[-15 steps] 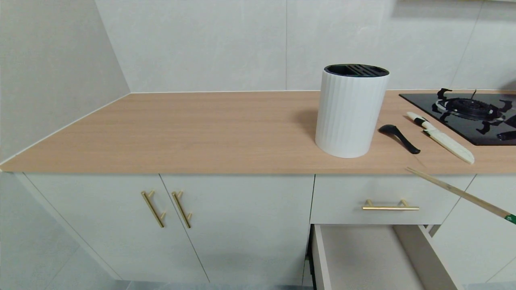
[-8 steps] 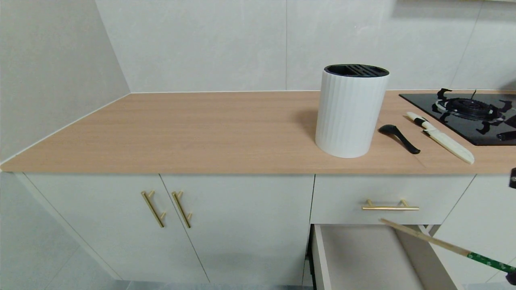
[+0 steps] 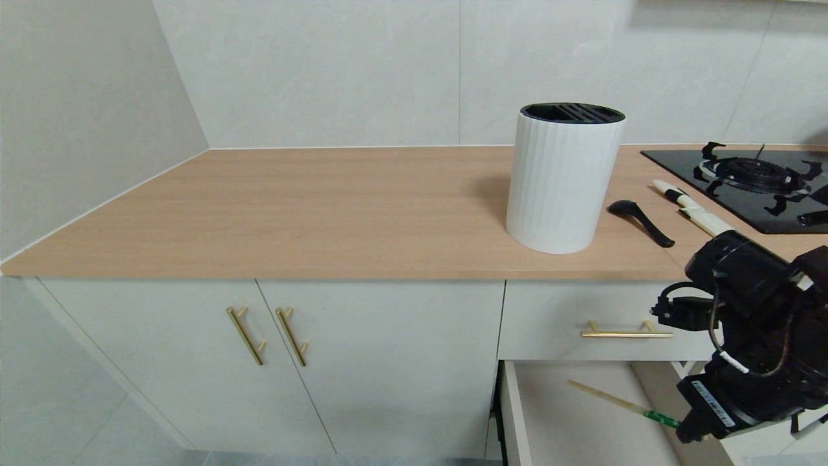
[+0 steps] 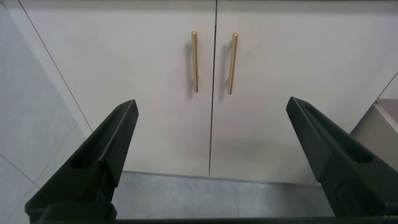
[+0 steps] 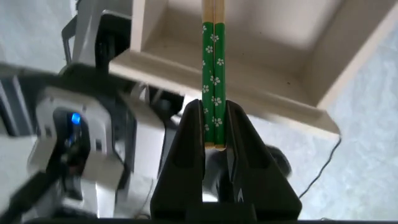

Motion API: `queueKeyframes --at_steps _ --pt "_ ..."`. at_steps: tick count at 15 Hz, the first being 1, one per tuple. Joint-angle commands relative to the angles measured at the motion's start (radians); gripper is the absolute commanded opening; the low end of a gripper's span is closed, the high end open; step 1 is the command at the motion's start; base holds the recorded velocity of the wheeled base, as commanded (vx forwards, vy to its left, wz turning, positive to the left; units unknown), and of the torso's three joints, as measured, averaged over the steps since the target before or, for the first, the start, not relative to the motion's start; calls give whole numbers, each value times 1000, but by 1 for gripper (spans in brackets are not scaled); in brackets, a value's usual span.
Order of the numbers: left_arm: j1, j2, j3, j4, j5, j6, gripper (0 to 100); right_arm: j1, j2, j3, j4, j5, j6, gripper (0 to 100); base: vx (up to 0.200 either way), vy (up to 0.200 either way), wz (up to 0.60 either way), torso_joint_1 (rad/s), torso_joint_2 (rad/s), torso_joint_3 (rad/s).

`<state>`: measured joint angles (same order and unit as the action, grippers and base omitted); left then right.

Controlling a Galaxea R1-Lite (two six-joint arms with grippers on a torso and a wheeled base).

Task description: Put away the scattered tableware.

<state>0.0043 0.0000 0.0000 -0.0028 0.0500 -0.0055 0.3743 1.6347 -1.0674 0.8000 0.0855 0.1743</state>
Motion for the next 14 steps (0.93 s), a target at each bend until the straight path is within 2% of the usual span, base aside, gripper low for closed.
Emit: queueKeyframes --at_steps 1,9,14 --pt "0 0 0 0 1 -1 100 2 108 27 -48 -12 41 0 0 0 0 0 0 0" --pt "0 0 0 0 1 -1 100 3 195 29 -170 -12 131 0 0 0 0 0 0 0" --pt "0 0 0 0 1 -1 100 3 186 41 -214 -12 137 0 0 0 0 -140 367 232"
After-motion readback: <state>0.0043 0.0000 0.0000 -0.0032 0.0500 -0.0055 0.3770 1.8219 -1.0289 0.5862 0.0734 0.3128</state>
